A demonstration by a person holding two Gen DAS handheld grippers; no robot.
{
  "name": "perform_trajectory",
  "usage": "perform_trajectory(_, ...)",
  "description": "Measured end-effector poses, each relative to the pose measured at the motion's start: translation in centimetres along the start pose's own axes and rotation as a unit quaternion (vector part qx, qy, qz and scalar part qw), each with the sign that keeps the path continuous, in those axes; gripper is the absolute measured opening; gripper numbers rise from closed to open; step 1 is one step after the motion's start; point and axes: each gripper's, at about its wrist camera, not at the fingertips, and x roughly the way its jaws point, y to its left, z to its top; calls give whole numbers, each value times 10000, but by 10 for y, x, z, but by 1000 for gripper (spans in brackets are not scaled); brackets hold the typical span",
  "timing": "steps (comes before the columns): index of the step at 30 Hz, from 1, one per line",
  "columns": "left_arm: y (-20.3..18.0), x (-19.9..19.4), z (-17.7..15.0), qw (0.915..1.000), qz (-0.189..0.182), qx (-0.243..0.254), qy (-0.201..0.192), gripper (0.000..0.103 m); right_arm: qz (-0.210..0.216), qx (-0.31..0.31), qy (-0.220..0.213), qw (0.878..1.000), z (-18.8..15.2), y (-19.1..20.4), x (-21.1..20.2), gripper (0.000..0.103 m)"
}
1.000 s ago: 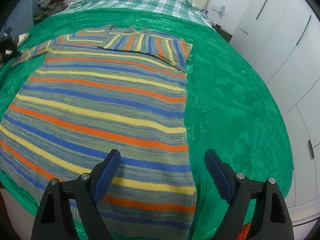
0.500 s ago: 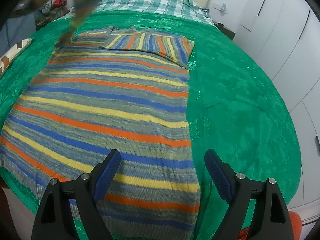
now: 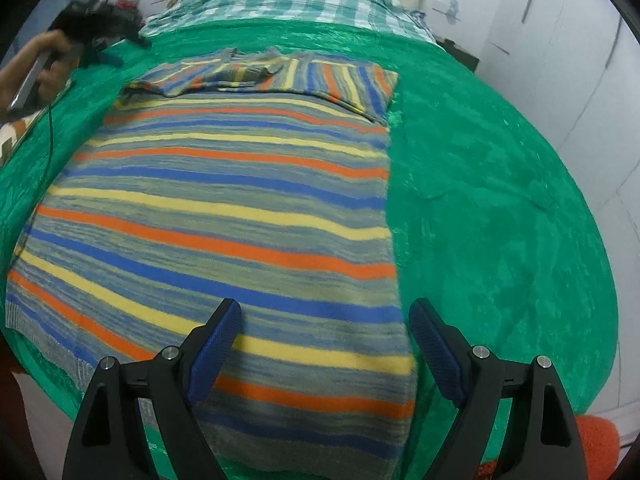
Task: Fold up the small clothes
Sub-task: 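Lift and fold the held side edge over the sweater body with the left gripper, then grasp the opposite side edge with the right gripper while the left gripper holds the fold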
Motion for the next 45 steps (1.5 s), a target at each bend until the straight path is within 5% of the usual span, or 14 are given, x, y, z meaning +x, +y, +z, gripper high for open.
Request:
perform_trajectory(6,-11,17,-42,9948,607,768,-274,76,15,-125,26,9999,-1,9,-1,85)
perform_trajectory(7,-13,24,-43,9933,737,817,-342,66,25,-106,21,9999,0,9,-3,85)
perform_trajectory(8,-11,24,-43,9933,724,807,-404,21,49,-88,-3,9999,2,9,-5,85)
perform_trajectory(9,-7,30,-43,9957,578,643,-340,6,81,-91,-28,9999,5,10,-8,85)
perform_trajectory(14,19,21,-59,9970,449,52,-630,6,1128,112,-382,9928,47,-3,-30,85)
perform_trajectory(17,16,20,-62,9967,413,195,-670,10,2240,737,-499,9705,103,-29,-17,85)
perform_trajectory(20,20,19,-67,9970,278,110,-716,14,3262,1889,-68,9262,165,-52,50,83)
perform_trajectory(23,23,25,-75,9961,180,36,-858,14,3423,2410,296,9077,209,-59,119,59)
perform_trajectory(29,19,30,-83,9942,287,108,-1030,14,3834,2884,1185,8694,266,-32,224,46)
perform_trajectory(32,22,31,-84,9940,224,67,-1067,14,3484,2648,1472,8871,281,-11,243,4)
perform_trajectory(37,22,31,-86,9934,192,60,-1133,14,3007,1768,427,9362,319,4,214,7)
perform_trajectory(38,22,31,-86,9934,190,59,-1133,14,2891,1753,490,9399,319,4,216,19)
perform_trajectory(40,23,31,-86,9934,174,51,-1134,14,2892,1969,487,9355,313,-5,215,35)
perform_trajectory(45,24,32,-88,9931,143,20,-1164,14,3714,2514,624,8916,267,-30,197,35)
